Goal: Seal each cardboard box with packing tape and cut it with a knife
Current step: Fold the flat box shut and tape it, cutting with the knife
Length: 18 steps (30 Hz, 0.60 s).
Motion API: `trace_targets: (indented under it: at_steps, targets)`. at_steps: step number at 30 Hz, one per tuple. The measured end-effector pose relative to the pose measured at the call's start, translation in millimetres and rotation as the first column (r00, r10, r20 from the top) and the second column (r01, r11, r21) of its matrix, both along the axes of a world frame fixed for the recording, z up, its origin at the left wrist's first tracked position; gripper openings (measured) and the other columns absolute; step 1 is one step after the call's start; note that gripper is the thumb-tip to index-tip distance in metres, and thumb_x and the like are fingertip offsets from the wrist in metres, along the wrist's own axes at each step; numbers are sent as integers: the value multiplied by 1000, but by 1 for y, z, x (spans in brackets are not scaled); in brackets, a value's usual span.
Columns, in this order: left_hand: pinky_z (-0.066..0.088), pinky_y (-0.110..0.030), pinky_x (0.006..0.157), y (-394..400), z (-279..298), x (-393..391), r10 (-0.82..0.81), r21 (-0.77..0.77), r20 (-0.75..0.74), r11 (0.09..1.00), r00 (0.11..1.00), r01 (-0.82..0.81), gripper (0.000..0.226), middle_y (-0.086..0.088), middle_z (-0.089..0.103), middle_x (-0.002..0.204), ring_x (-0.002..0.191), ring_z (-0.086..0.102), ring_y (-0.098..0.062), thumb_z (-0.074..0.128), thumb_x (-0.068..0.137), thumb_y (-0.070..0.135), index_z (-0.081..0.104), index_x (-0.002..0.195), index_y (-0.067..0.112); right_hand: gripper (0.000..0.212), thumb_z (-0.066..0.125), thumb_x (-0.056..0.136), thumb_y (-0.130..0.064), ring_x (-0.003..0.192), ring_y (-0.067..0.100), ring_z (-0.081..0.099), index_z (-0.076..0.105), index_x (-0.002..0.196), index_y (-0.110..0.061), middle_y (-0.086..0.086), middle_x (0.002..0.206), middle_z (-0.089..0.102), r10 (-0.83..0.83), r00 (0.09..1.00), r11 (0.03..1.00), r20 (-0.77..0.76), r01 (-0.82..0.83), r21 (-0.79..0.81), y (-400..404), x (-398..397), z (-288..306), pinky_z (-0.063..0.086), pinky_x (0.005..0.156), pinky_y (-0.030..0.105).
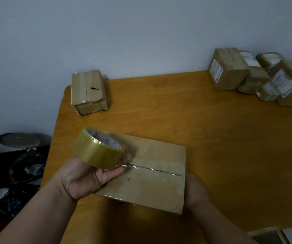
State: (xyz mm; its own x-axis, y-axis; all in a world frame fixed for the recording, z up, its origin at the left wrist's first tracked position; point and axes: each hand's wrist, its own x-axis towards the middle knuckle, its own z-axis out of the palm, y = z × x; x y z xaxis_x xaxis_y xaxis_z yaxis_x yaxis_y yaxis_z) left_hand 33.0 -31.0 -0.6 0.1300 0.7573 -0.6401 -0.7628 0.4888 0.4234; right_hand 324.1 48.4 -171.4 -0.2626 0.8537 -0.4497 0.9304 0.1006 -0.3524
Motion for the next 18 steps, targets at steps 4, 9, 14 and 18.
trace_targets:
  at_steps: [4,9,14,18]
  targets:
    - [62,-46,67,-2,-2,-5,13,-14,39,1000,999,-12,58,-19,65,123,101,70,-34,66,79,19,55,132,-1,20,55,92,-32,105,23,61,63,108,-24,2,113,64,-99,995,994,-25,98,-47,11,-2,-12,51,89,36]
    - [60,-48,75,-4,-2,-13,22,5,-94,1000,995,-22,56,-24,64,124,104,68,-38,56,82,23,52,133,1,15,50,97,-9,70,25,58,59,99,2,19,92,65,-466,876,882,-124,449,-146,26,18,9,49,71,38]
    - [61,-47,69,2,8,-13,-45,26,-200,998,979,51,50,-31,64,118,93,70,-42,57,79,15,56,125,-4,26,47,96,1,62,19,54,44,115,-17,14,81,61,-667,480,709,-570,643,-288,38,10,87,44,56,30]
    - [59,-44,69,16,22,-22,-181,57,-351,975,919,214,48,-34,61,114,92,66,-42,60,77,9,56,121,-9,27,44,97,2,62,14,42,57,111,-16,5,69,47,-511,408,841,-756,418,-343,35,-25,151,38,57,26]
